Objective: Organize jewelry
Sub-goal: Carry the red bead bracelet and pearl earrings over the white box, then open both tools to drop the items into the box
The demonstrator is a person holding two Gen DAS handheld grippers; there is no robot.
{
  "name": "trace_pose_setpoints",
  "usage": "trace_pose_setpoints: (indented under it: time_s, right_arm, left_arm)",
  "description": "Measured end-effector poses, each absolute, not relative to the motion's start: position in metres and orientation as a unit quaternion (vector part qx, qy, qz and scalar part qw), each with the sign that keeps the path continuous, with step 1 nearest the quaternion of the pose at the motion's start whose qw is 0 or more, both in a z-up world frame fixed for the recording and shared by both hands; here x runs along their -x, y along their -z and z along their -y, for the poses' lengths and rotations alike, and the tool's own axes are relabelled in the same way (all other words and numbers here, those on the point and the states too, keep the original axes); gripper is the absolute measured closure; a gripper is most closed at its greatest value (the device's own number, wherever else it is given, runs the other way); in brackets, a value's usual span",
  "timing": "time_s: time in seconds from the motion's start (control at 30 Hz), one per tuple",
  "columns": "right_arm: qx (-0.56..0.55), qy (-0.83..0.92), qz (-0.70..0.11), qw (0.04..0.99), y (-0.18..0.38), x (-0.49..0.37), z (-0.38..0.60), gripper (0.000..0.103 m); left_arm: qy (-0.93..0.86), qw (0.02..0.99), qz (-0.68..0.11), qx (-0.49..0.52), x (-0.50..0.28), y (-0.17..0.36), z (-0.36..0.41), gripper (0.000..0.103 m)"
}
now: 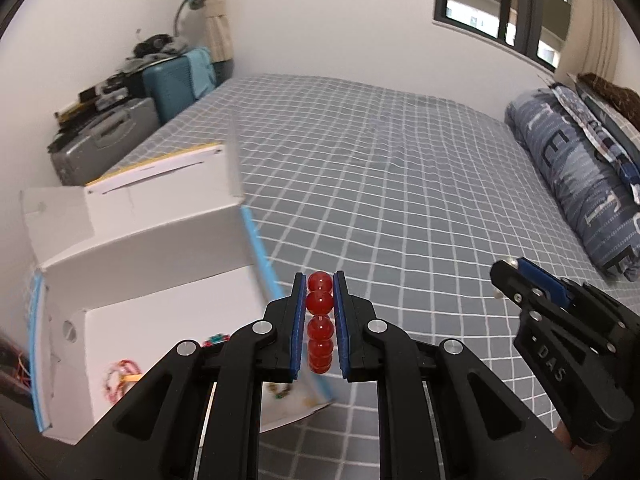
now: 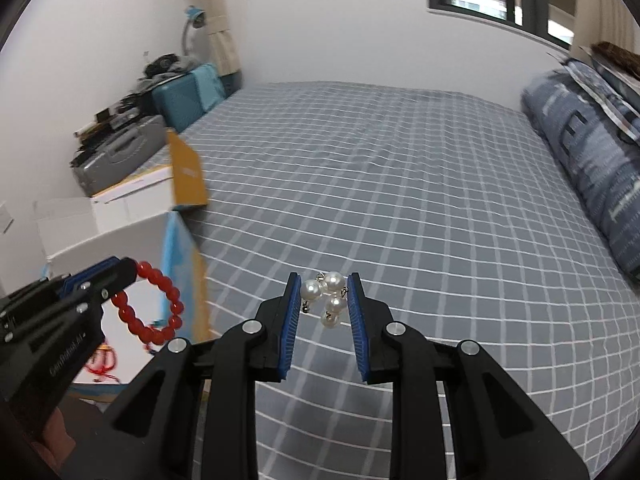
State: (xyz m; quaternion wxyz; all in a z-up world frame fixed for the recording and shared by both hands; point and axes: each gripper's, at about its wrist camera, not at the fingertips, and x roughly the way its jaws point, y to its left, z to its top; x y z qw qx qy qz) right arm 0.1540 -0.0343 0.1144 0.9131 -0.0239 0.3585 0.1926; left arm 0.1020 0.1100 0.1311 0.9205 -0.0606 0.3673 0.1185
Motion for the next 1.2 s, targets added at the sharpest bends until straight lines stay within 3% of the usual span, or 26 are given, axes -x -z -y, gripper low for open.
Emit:
trace_pose_setpoints:
  time_s: [0.33,0.83,1.2]
  right_arm:
    - [0.057,-0.271,-0.343,0.897,-0.120,-0.119,-0.062,0.080]
    - [0.121,-0.342,-0.410,0.837,-0.053,-0.112,-0.177,0.080]
    - [0.152,-0.324,-0.462,0.811,-0.017,-0.121,-0.201,0.080]
  left_arm:
    - [-0.189,0.916,-0.340,0.095,-0.032,-0.144,-0.191,0.090]
    - [-0.274,0.862,-0.405,0.136,0.000,-0.072,-0.292,0.090]
    - [-0.281,0.839,-0.440,0.156,-0.006,-0.039,-0.313,0.090]
